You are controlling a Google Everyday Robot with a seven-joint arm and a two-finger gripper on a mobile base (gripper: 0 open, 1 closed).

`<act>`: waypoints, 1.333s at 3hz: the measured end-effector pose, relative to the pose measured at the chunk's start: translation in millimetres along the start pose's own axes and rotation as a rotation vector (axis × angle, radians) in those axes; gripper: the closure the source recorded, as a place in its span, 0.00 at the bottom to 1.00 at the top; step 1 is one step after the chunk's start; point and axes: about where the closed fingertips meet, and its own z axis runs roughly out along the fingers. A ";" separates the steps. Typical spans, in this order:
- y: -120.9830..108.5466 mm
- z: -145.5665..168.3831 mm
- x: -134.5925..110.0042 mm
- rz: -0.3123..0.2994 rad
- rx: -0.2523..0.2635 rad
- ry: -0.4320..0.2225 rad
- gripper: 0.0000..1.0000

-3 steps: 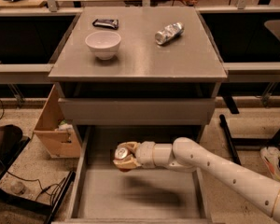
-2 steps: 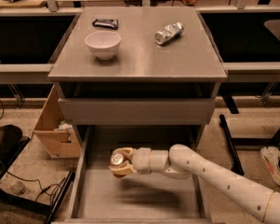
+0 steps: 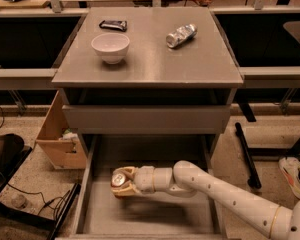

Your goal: Place coke can into middle drawer

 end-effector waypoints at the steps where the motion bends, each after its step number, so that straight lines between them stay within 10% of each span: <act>1: 5.1 9.8 10.5 0.002 -0.029 -0.007 1.00; 2: 6.1 16.0 19.7 0.046 -0.052 -0.060 1.00; 4: 6.8 17.2 22.2 0.056 -0.058 -0.071 0.63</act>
Offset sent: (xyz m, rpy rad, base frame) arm -0.0031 0.0125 -0.0383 0.1489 0.1110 0.0534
